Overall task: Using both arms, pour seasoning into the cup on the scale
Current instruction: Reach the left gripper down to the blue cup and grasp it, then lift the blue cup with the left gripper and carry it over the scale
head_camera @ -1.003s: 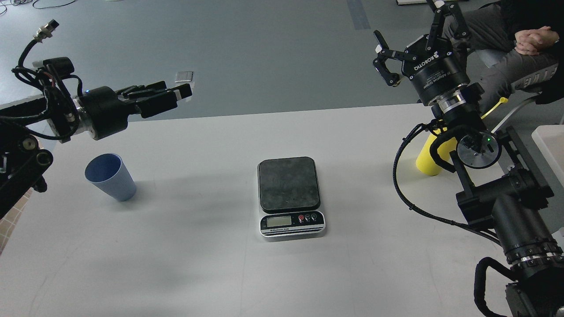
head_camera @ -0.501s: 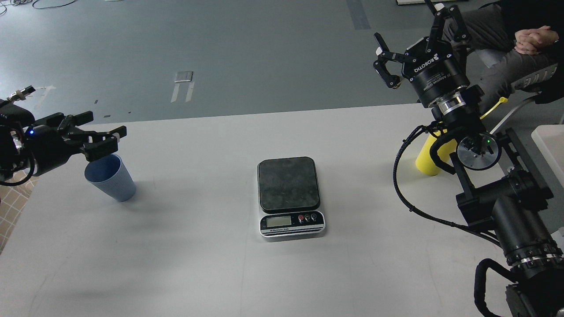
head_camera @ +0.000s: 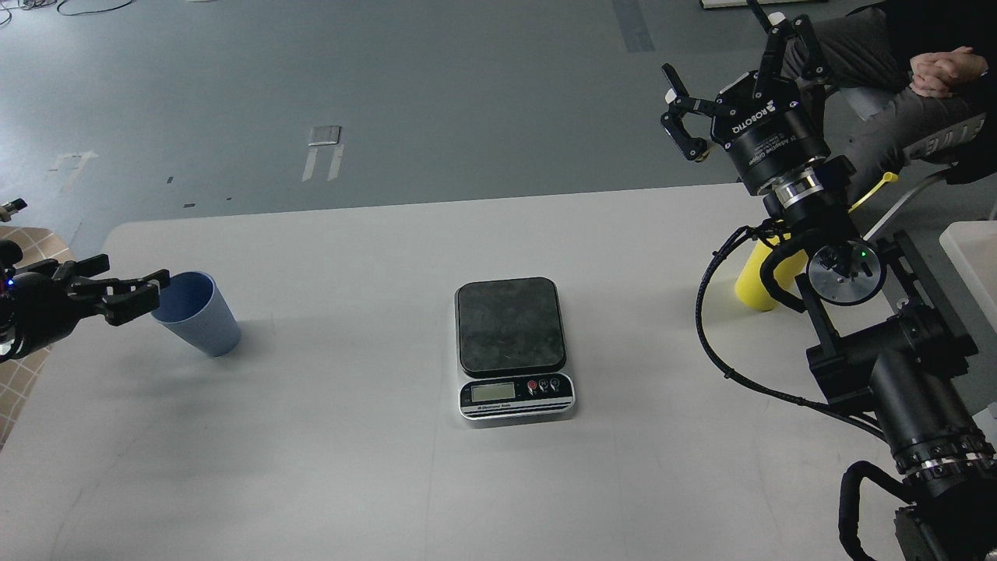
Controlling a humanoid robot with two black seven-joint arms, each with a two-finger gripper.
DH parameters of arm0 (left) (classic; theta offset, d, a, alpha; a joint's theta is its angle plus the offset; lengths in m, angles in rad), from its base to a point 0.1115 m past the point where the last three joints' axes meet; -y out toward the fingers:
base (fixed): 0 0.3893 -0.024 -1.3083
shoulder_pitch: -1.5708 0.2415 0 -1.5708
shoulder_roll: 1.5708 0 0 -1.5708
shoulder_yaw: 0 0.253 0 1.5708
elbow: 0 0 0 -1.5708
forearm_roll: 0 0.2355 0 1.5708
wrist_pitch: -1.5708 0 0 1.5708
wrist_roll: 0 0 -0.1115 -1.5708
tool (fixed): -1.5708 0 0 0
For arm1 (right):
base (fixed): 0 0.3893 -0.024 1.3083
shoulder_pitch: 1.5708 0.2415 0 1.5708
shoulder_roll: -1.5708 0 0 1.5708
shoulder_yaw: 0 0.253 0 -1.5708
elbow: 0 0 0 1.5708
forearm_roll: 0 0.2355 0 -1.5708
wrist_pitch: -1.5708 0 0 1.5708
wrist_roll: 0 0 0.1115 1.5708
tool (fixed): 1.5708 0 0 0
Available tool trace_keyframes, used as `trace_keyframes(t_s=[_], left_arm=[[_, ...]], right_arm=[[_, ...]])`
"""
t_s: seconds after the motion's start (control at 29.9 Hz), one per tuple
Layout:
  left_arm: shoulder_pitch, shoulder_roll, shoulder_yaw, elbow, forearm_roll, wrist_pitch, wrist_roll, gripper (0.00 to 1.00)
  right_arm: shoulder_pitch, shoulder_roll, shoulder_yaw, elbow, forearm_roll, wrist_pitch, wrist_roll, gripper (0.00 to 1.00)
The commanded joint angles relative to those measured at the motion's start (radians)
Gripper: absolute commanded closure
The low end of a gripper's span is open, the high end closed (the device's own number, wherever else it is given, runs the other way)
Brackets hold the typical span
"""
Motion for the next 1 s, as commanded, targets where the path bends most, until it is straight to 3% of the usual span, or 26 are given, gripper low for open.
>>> trace_keyframes(t_s=[0.0,0.4,0.57,0.67,0.7,0.8,0.97], left_arm=[[0.000,-0.012,0.008,0.002,-0.040,-0.003,0.000,0.09],[0.000,-0.052,0.042,0.038,-0.062,-0.014,0.000,0.25],[-0.001,-0.063,0.042,0.060,-0.065,-0.029,0.000,0.39],[-0.009,-0.087,0.040,0.096,-0.063,-0.045,0.000,0.60],[-0.009,-0.087,0.042,0.097,-0.063,-0.045,0.000,0.75],[-0.009,-0.087,0.042,0.097,-0.063,-0.052,0.000,0.97],[-0.026,-0.089,0.031,0.099,-0.069,-0.090,0.000,1.00]], right_arm=[[-0.006,0.000,0.000,0.003,0.000,0.000,0.000,0.00],[-0.009,0.000,0.000,0.003,0.000,0.000,0.000,0.00],[-0.009,0.000,0.002,0.003,0.000,0.000,0.000,0.00],[-0.009,0.000,0.002,0.003,0.000,0.000,0.000,0.00],[-0.009,0.000,0.002,0.002,0.000,0.000,0.000,0.00],[-0.009,0.000,0.002,0.002,0.000,0.000,0.000,0.00],[-0.007,0.000,0.002,-0.001,0.000,0.000,0.000,0.00]])
